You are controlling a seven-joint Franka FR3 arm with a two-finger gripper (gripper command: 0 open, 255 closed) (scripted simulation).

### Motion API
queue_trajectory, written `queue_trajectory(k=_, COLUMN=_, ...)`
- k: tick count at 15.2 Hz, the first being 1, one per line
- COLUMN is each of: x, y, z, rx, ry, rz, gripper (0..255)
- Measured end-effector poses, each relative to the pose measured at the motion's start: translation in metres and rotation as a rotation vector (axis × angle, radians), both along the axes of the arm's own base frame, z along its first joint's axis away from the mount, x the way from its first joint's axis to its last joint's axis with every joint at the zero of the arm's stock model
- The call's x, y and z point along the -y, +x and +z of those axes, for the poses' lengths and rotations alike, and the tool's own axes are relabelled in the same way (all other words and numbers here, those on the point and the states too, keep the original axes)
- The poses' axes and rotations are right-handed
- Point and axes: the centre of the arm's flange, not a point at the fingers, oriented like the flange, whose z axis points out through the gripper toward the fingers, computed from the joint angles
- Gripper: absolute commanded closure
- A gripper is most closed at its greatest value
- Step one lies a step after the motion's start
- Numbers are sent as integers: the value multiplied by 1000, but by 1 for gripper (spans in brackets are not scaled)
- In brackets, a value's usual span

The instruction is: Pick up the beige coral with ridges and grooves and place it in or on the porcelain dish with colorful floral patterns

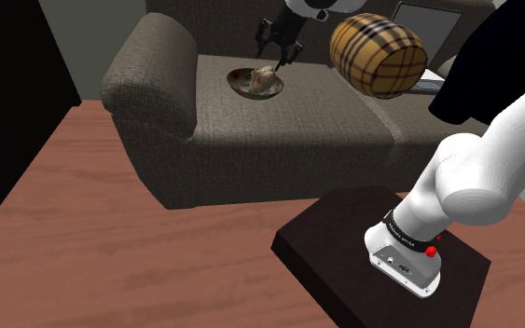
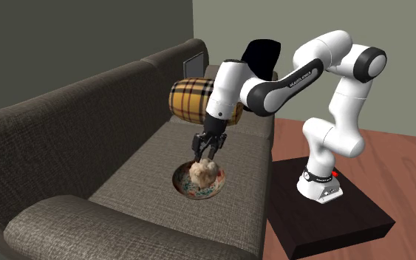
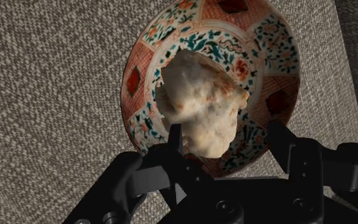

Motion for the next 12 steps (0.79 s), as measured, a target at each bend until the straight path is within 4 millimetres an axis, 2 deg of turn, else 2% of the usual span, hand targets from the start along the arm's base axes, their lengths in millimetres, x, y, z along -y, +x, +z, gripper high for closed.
queue_trajectory(k=6, x=-7, y=0, z=21, rx=-19, ry=-3, rz=8, gripper=255)
queue_trajectory(k=7, x=-6, y=0, z=21, rx=-19, ry=-3, rz=8, gripper=0)
queue_trajectory(k=8, x=-7, y=0, z=21, rx=-19, ry=-3, rz=8, gripper=0)
queue_trajectory(k=9, x=-3, y=-12, z=15, rx=4, ry=17, rz=13, gripper=0)
queue_trajectory(k=12, x=11, y=-65, z=-20, rx=201, ry=139, rz=32, gripper=0)
